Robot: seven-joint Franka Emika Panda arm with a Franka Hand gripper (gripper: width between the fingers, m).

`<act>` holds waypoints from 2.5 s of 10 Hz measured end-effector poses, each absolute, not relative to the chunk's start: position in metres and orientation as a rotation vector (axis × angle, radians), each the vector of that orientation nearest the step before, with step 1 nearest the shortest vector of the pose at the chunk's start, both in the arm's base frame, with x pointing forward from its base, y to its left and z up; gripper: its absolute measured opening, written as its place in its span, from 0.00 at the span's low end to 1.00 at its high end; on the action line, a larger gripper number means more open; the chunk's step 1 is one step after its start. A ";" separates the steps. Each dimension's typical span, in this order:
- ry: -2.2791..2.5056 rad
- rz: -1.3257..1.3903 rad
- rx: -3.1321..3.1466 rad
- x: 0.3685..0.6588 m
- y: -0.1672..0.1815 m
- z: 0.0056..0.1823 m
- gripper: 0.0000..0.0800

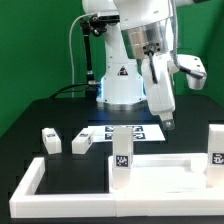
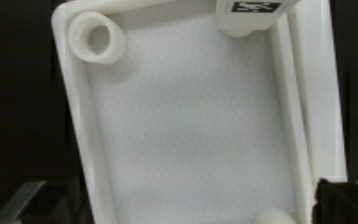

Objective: Assemble desk

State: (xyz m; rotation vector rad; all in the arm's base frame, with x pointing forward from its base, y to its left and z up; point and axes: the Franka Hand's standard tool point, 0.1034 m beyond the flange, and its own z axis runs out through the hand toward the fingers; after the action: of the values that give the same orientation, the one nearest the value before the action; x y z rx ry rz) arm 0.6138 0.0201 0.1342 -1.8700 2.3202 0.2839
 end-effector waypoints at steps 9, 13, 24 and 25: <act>2.221 0.065 -2.042 0.541 0.017 0.063 0.81; 2.130 -0.010 -2.114 0.542 0.011 0.052 0.81; 2.149 -0.015 -2.169 0.526 -0.009 0.011 0.47; 2.149 -0.015 -2.169 0.526 -0.009 0.011 0.47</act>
Offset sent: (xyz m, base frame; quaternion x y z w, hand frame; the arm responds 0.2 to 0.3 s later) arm -0.0718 -0.0108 -0.0247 0.0252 0.0522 -0.0311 0.9978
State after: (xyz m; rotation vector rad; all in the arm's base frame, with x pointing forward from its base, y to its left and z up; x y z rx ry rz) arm 0.5264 -0.0087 0.0114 -2.1694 2.1491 -0.0153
